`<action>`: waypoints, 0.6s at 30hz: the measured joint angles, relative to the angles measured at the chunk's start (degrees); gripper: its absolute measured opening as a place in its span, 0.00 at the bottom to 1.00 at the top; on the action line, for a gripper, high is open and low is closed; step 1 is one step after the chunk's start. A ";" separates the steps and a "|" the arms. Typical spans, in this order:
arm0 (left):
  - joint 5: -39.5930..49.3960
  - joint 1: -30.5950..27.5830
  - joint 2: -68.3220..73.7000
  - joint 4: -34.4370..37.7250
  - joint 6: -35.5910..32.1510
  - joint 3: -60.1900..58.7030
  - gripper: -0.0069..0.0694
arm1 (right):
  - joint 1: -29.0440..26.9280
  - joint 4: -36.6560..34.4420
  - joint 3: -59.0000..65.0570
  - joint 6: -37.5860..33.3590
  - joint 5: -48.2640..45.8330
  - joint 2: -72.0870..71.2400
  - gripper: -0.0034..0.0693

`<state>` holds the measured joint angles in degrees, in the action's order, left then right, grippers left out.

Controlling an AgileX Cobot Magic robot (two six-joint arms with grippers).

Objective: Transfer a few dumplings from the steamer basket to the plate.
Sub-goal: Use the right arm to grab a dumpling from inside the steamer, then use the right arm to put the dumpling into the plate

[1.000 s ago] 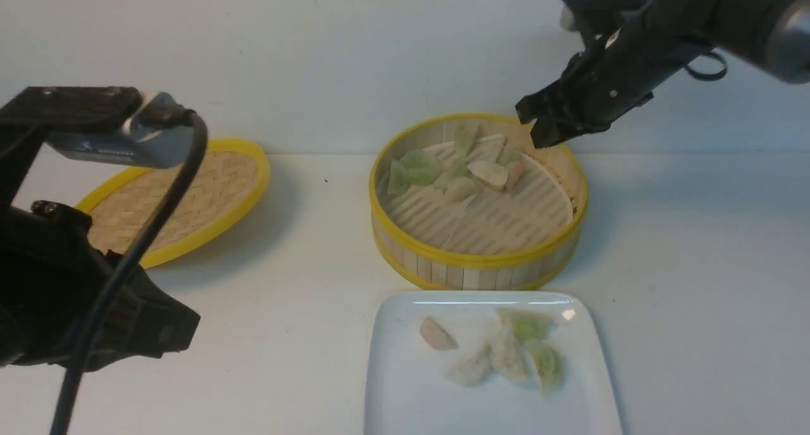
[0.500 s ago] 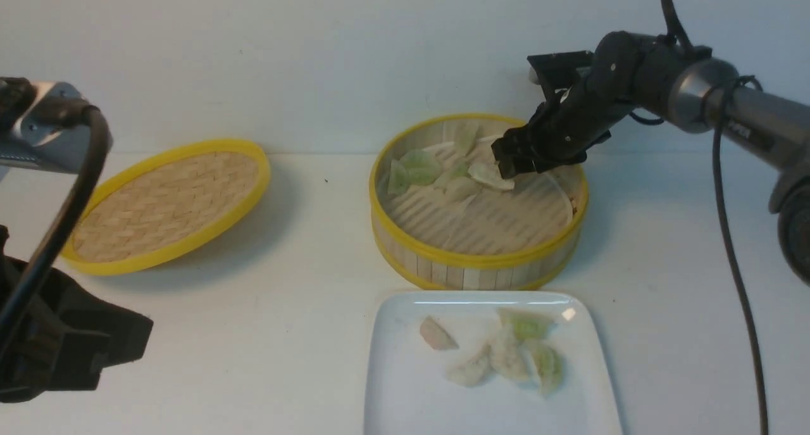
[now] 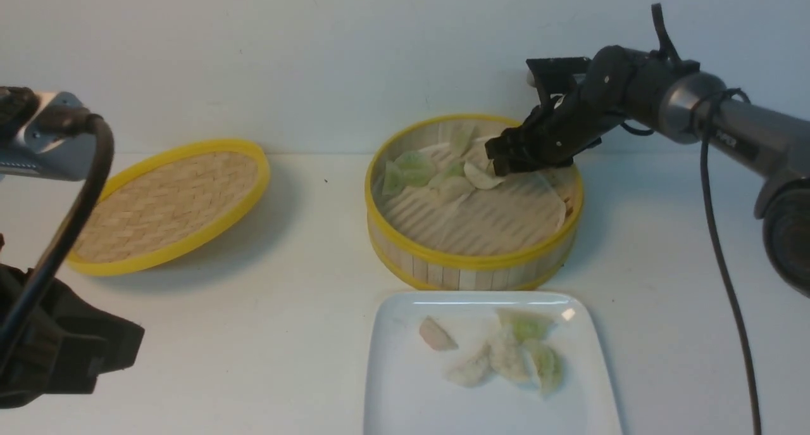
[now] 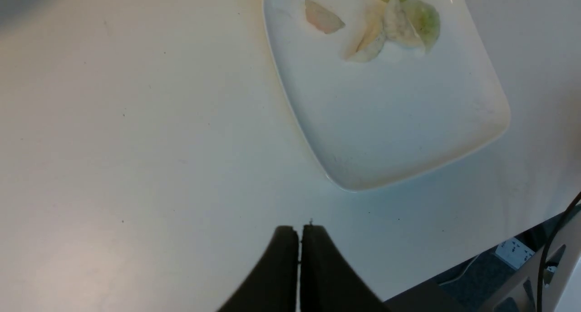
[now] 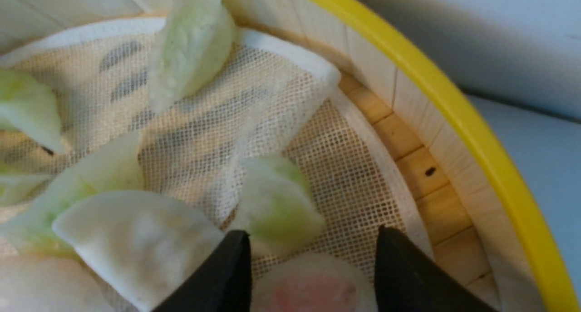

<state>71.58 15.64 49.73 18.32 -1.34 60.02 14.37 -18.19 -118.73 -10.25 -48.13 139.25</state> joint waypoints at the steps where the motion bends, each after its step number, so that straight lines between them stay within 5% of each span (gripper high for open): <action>1: 0.00 0.00 0.00 0.00 0.00 0.00 0.08 | 0.00 0.44 -0.06 0.00 -0.92 -0.19 0.49; 18: 0.00 0.00 0.00 -0.33 0.15 0.00 0.08 | 0.00 4.01 0.44 -0.84 -16.71 -16.26 0.49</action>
<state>71.58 15.64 49.73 18.00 -1.20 60.02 14.37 -14.18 -118.29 -11.10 -64.84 122.99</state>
